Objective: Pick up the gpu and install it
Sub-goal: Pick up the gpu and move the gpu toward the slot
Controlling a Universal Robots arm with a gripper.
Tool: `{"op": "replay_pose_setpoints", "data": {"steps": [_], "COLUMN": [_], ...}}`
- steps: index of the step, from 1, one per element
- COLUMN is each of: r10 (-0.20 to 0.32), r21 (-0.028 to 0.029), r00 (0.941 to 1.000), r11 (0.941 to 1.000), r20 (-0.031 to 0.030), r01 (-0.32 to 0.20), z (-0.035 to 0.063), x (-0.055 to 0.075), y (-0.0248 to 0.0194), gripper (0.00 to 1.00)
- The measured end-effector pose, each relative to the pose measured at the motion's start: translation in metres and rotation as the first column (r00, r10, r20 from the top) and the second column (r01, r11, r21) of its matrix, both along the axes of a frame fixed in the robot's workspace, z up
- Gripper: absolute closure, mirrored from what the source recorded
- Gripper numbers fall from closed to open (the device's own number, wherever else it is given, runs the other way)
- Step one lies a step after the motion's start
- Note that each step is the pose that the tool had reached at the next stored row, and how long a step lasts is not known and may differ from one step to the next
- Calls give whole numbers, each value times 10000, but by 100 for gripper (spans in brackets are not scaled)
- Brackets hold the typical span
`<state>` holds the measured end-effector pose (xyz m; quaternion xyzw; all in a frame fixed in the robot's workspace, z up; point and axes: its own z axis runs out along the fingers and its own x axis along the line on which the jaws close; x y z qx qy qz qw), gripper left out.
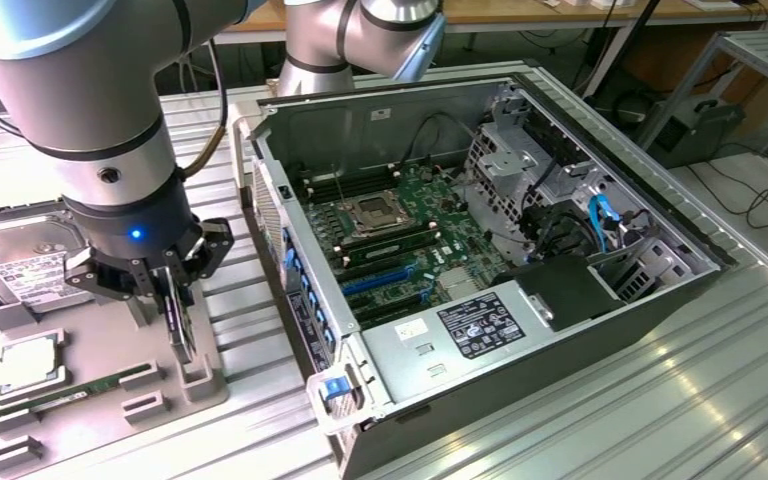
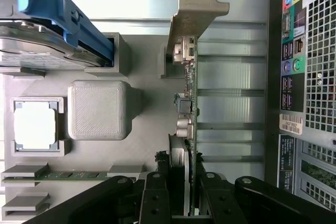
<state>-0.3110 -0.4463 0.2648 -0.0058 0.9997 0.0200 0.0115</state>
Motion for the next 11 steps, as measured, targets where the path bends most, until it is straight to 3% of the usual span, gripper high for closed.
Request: {"op": "replay_pose_setpoints", "data": {"steps": [11], "r10": [0], "r21": [1], "r00": [10000], "r11": [10000], "r20": [1], "r01": [0], "z": [26], "x": [0], "y": [0], "gripper": [73]}}
